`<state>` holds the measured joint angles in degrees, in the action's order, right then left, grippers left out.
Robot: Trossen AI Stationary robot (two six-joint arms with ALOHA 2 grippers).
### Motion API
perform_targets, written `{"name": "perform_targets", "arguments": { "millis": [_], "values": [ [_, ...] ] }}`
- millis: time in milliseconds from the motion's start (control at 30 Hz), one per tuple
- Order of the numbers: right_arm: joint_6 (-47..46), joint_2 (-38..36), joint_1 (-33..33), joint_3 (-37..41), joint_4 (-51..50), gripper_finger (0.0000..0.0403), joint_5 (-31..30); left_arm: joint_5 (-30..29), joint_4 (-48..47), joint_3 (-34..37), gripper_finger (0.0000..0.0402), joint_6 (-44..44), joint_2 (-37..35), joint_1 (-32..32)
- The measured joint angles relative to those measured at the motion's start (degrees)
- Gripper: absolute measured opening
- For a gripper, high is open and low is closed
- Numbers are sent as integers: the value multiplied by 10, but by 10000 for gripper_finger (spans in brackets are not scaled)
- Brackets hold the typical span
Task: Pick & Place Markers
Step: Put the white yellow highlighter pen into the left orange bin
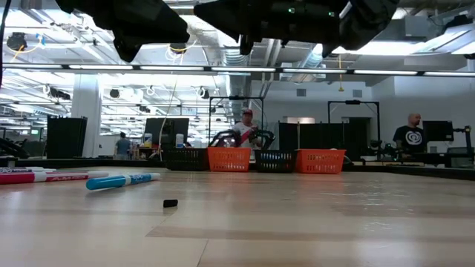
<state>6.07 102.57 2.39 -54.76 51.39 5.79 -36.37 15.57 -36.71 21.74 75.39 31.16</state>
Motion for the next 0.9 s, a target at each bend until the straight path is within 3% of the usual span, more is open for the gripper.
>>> {"name": "perform_targets", "arguments": {
  "millis": [267,533,667,900],
  "values": [
    [-1,-7,-59,1,-44,1,1,2,-16,-1,72,0,-21,0],
    [-44,-7,-115,0,-242,6,84,-1,-125,-1,72,42,-77,4],
    [-33,-6,-107,1,-287,43,66,0,-156,-1,72,56,-82,12],
    [-43,1,-98,1,-291,143,16,0,-155,-1,72,62,-73,16]
  ]
}}
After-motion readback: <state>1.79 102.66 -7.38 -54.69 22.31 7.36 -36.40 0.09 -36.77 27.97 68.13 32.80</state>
